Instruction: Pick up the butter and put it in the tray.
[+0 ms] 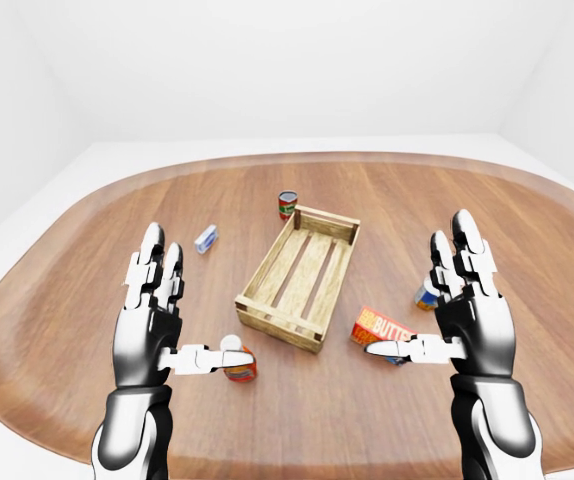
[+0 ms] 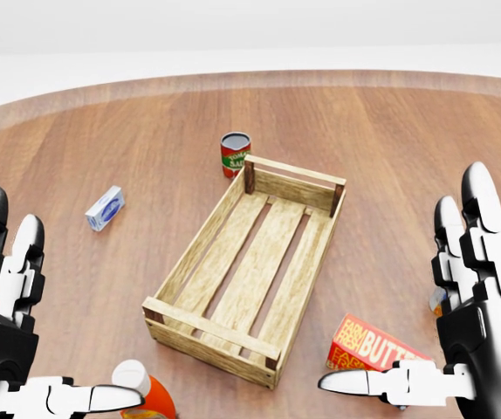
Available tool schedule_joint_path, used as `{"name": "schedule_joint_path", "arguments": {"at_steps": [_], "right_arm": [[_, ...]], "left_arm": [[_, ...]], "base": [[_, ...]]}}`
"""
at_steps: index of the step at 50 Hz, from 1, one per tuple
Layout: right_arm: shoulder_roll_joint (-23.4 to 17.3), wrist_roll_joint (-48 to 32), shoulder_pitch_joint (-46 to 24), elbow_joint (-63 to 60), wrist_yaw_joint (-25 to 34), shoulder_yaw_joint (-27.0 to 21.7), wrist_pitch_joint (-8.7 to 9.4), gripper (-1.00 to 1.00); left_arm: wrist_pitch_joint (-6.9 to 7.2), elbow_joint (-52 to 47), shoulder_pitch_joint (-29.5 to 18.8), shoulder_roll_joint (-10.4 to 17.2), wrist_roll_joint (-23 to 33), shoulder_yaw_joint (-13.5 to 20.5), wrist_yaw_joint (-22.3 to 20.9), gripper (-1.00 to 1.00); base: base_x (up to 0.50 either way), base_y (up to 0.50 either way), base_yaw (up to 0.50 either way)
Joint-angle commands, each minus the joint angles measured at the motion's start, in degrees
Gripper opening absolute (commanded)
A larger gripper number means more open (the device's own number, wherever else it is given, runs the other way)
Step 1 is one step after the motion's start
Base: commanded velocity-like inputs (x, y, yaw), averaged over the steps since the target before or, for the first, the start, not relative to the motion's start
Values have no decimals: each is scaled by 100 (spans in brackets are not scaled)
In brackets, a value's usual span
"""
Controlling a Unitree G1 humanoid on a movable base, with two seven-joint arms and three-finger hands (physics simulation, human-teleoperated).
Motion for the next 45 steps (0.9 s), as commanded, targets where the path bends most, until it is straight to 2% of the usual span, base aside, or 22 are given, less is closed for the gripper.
{"name": "schedule_joint_path", "arguments": {"at_steps": [1, 8, 18, 23, 30, 32, 33, 39, 41, 45], "right_arm": [[4, 1, 16, 26, -9, -30, 0, 100], [13, -5, -17, 97, -45, -41, 0, 100], [13, 95, 7, 104, -7, -129, 0, 100], [-37, -45, 109, 65, 42, -122, 0, 100], [-98, 64, -110, -243, 593, -1142, 0, 100], [-11, 531, -245, -480, 805, -1543, 0, 100], [-131, 324, -320, -472, 784, -1657, 0, 100], [-198, -115, -306, -80, 1292, -2007, 0, 100], [-224, -178, -328, 176, 1431, -2260, 0, 100], [-243, -474, -383, 454, 1552, -2260, 0, 100]], "left_arm": [[0, 12, 4, 1, 8, -3, -2, 100], [0, 41, 15, 1, 34, -33, 6, 100], [0, 67, 38, 2, 75, -91, 21, 100], [0, 72, -88, 32, -17, 45, 19, 100], [0, 87, -54, 14, 38, -22, 28, 100], [0, 173, -96, 18, 55, -22, 41, 100], [0, 226, -118, 18, 75, -40, 55, 100], [0, 132, -93, 36, 22, 26, 50, 100], [0, 145, -136, 35, -13, 89, 44, 100], [0, 188, -162, 22, 10, 83, 51, 100]], "base": [[50, -1, 0], [50, -2, 0], [2, 0, 0], [0, 0, 0], [0, 0, 0], [0, 0, 0], [0, 0, 0], [0, 0, 0], [0, 0, 0], [0, 0, 0]]}}
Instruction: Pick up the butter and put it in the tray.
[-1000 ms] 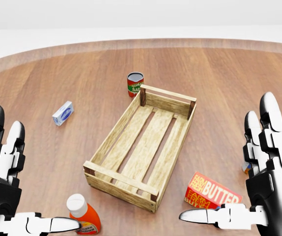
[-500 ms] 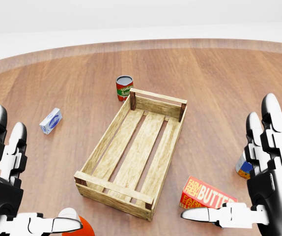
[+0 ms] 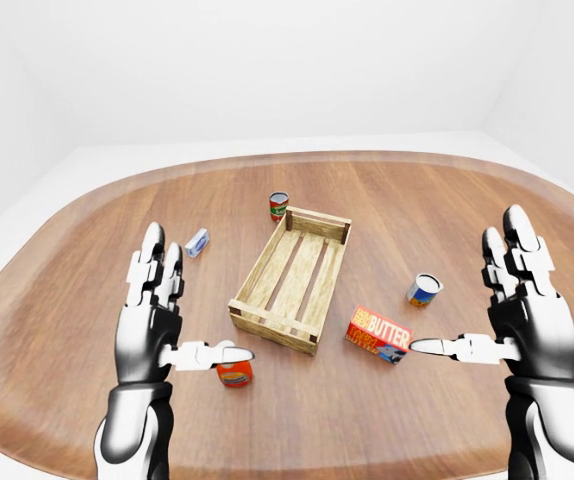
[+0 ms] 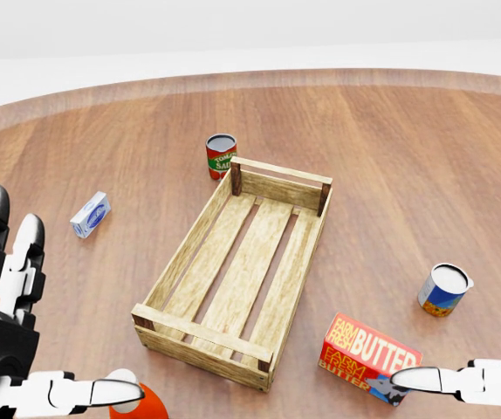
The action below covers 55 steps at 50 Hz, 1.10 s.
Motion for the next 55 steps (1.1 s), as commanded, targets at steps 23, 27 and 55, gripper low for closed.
{"name": "schedule_joint_path", "arguments": {"at_steps": [23, 27, 55], "right_arm": [[-730, -1584, -571, 2331, 864, -659, 0, 100], [-777, -1609, -656, 2499, 793, -584, 0, 100], [-1085, -1898, -1205, 3928, 223, 165, 0, 100]], "left_arm": [[0, 116, -83, 14, -1, 62, 26, 100], [0, 156, -166, 22, -33, 124, 38, 100], [0, 110, -151, 10, -21, 148, 40, 100]], "base": [[0, 0, 0], [0, 0, 0], [0, 0, 0]]}}
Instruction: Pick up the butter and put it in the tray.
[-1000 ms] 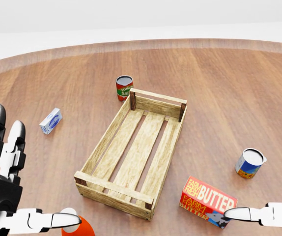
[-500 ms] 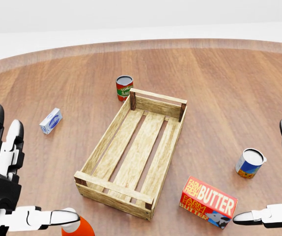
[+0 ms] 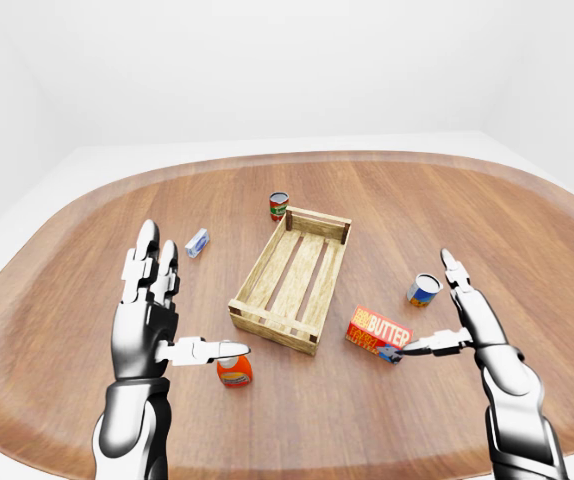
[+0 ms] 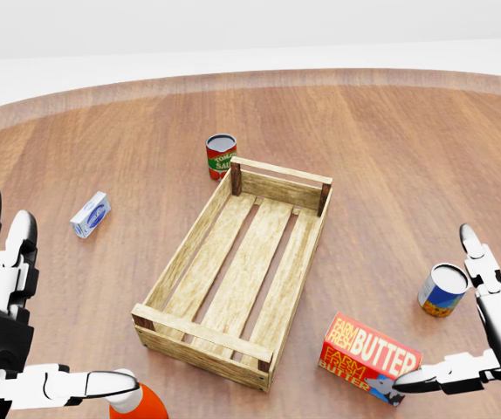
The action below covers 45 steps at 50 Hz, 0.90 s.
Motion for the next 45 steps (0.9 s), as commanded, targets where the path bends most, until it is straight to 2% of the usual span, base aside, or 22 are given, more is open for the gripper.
{"name": "schedule_joint_path", "arguments": {"at_steps": [1, 28, 45], "right_arm": [[-144, -74, -218, 654, -157, 229, 0, 100], [-480, -224, -663, 3125, -571, 703, 0, 100], [-568, -322, -1017, 3618, -644, 922, 0, 100]], "left_arm": [[0, -22, 3, 0, -13, 14, -8, 100], [0, -15, 6, -6, -7, 5, 2, 100], [0, 5, -2, -1, 14, -14, 8, 100]], "base": [[0, 0, 0], [0, 0, 0], [0, 0, 0]]}}
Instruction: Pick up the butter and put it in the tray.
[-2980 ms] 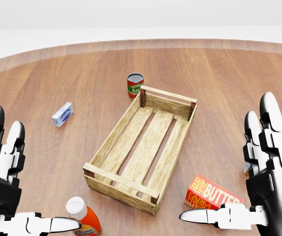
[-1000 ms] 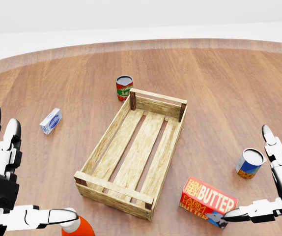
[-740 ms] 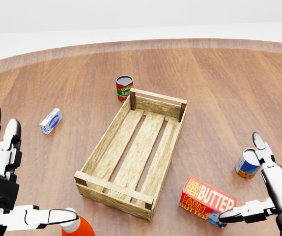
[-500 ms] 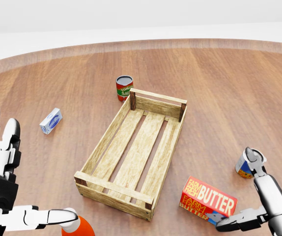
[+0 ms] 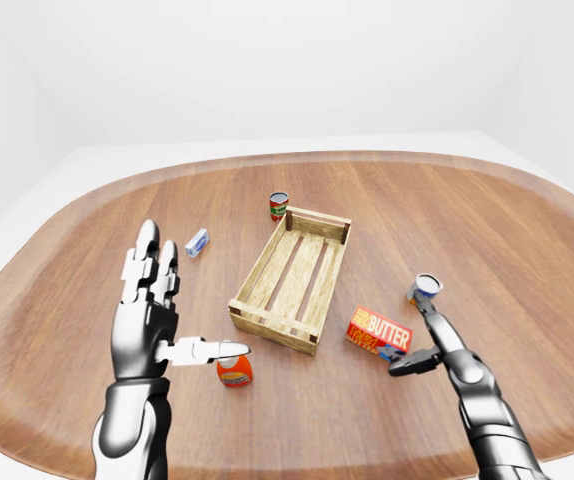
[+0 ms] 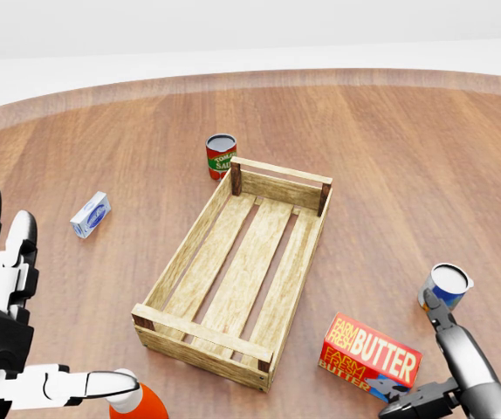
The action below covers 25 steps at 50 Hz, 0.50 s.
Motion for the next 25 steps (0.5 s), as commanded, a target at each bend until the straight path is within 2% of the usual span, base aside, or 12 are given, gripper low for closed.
{"name": "schedule_joint_path", "arguments": {"at_steps": [1, 14, 25], "right_arm": [[-90, -38, -255, 520, -71, 139, 0, 100], [-177, 48, -626, 1324, -203, 243, 0, 100], [-227, 73, -784, 1535, -223, 323, 0, 100]], "left_arm": [[0, 9, -6, 3, 15, -18, 10, 100], [0, -2, -11, 6, 1, 12, 9, 100], [0, 38, -25, 6, 3, 17, 6, 100]], "base": [[0, 0, 0], [0, 0, 0], [0, 0, 0]]}}
